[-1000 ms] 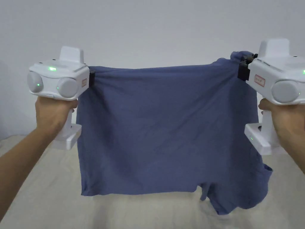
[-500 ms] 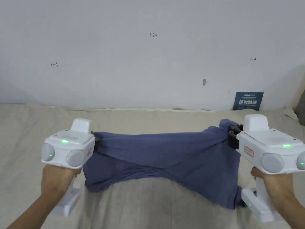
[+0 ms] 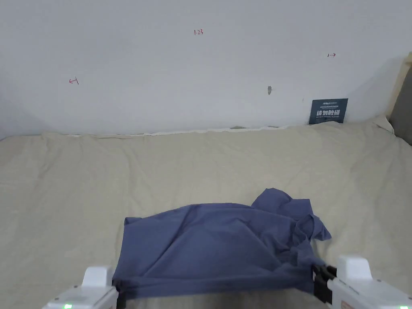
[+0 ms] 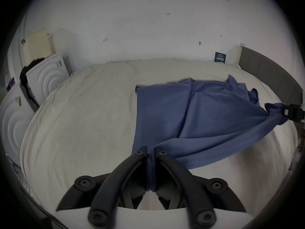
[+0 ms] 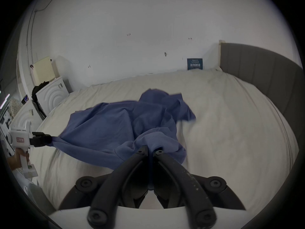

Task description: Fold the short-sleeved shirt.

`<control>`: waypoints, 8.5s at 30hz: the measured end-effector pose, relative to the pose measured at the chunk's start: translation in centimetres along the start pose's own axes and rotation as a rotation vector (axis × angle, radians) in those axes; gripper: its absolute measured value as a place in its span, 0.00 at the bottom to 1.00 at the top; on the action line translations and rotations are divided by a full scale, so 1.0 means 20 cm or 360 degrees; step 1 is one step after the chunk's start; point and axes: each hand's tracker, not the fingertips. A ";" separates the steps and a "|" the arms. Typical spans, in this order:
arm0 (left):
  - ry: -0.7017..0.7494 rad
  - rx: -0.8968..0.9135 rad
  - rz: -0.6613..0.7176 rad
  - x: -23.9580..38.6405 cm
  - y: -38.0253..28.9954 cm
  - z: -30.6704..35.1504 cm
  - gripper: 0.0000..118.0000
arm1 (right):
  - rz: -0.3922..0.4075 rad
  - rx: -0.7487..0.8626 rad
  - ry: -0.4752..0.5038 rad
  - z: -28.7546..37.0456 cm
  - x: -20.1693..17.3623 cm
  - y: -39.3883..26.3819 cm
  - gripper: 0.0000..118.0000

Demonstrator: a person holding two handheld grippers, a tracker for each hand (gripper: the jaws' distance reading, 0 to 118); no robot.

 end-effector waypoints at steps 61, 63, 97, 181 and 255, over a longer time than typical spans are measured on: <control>0.0062 0.0297 0.0219 -0.03 -0.30 0.80 0.00 | 0.0250 0.0695 -0.0328 1.10 -0.34 -0.02 0.01; 0.0018 0.0199 0.0247 -0.04 -0.37 0.76 0.01 | 0.0243 0.0673 -0.0311 1.08 -0.34 -0.03 0.01; -0.0077 -0.0058 0.0220 0.02 -0.78 0.57 0.01 | -0.0052 -0.0290 -0.0330 0.53 -0.04 -0.61 0.85; 0.0089 0.0468 0.0087 0.17 -0.17 0.76 0.00 | 0.0272 0.0759 -0.0376 0.99 -0.35 0.01 0.01; 0.0056 -0.0355 0.0456 -0.16 -0.63 0.47 0.68 | -0.0136 -0.0423 -0.0290 0.54 -0.07 -0.57 0.45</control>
